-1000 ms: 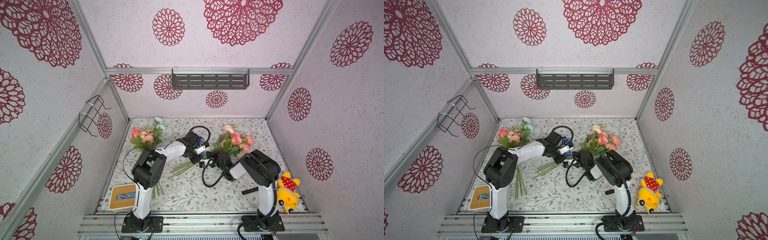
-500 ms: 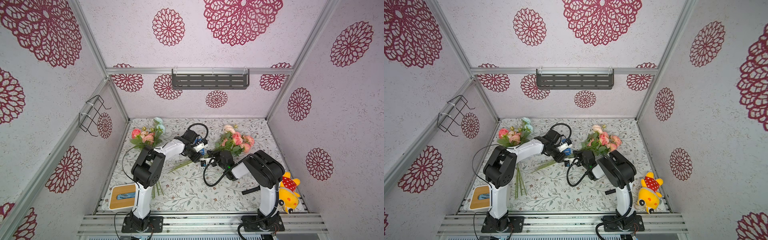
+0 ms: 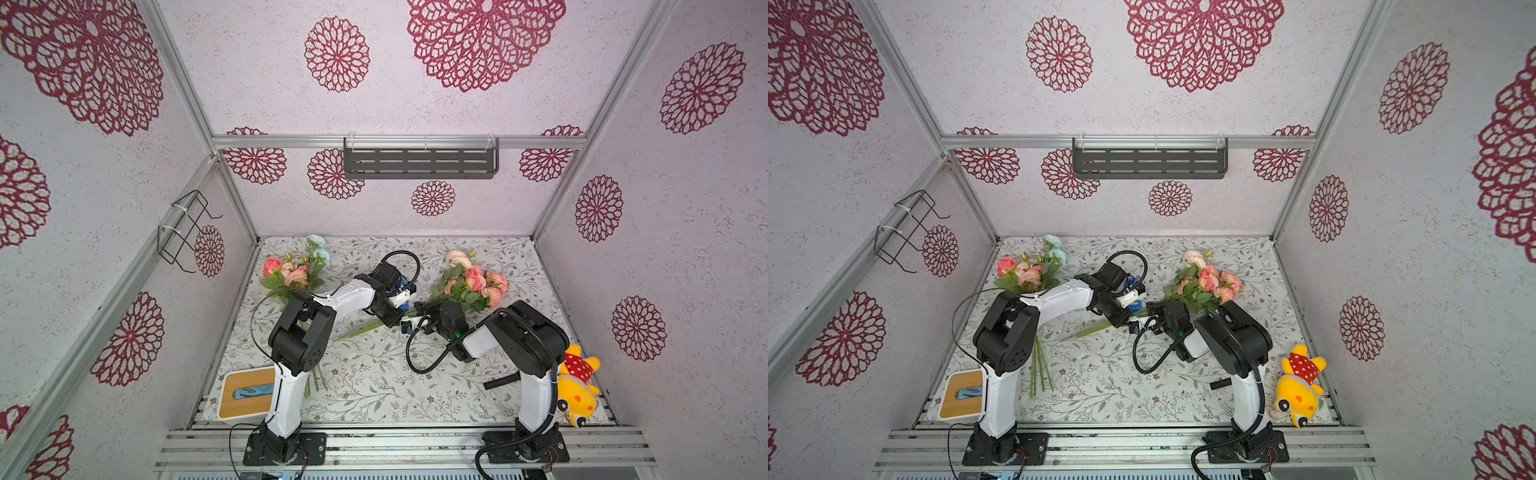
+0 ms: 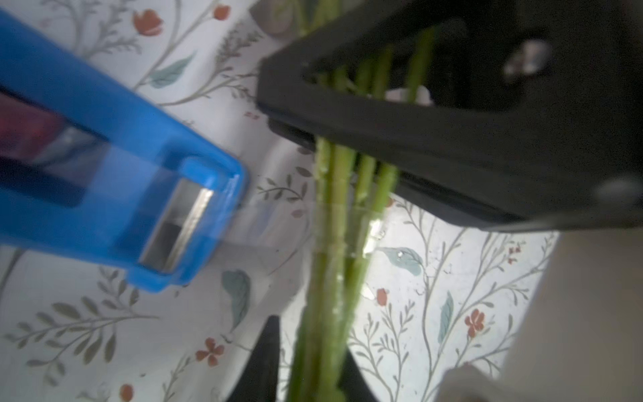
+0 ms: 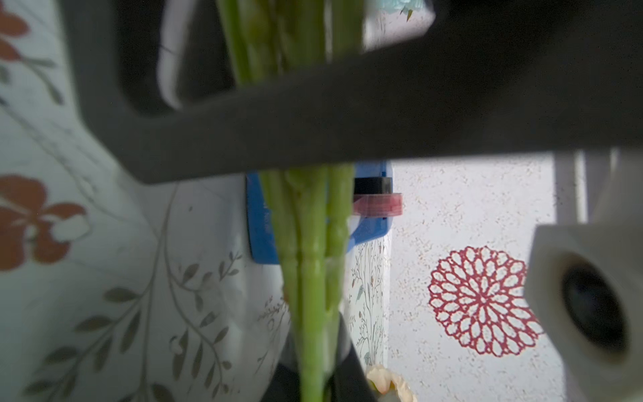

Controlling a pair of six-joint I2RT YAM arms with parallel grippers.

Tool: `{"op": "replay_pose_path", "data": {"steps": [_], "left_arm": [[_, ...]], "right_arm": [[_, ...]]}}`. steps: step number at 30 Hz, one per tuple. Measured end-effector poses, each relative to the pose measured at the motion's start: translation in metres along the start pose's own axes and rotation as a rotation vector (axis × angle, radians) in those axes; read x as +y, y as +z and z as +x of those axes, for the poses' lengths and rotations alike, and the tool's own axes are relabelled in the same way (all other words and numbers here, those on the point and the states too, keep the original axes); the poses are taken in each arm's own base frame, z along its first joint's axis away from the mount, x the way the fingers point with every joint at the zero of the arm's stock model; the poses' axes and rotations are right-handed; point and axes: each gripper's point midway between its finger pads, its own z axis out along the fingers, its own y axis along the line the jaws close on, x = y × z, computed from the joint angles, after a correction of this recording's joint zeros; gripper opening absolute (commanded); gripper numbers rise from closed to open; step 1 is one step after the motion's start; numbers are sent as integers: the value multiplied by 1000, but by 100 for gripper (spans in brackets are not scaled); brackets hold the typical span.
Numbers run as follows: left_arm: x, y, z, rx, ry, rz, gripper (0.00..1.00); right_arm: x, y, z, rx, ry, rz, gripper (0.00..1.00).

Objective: Wrap bouquets with tape
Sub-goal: Wrap the tape around the bouquet.

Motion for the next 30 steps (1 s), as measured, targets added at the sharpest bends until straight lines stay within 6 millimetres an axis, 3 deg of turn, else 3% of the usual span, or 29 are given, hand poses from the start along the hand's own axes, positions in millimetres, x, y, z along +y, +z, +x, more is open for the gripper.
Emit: {"op": "replay_pose_path", "data": {"steps": [3,8,13,16,19,24,27,30], "left_arm": [[-4,1,1,4,9,7,1],[-6,-4,3,-11,9,4,0],[-5,-7,0,-34,2,-4,0],[0,-5,1,-36,-1,-26,0],[3,-5,1,-37,-4,-44,0],[8,-4,-1,-46,-2,-69,0],[10,-1,1,-49,-4,-80,0],[11,-1,1,-50,-4,-83,0]], "right_arm": [[2,-2,0,2,7,-10,0],[0,-11,-5,0,71,-10,34],[2,-39,-9,12,187,-47,46],[-22,-58,-18,-1,322,-22,52],[-62,-78,-28,-21,522,22,62],[-114,-90,-32,22,1025,33,62],[-111,-98,-30,41,1334,24,63],[-80,-110,-17,94,1635,21,67]]}}
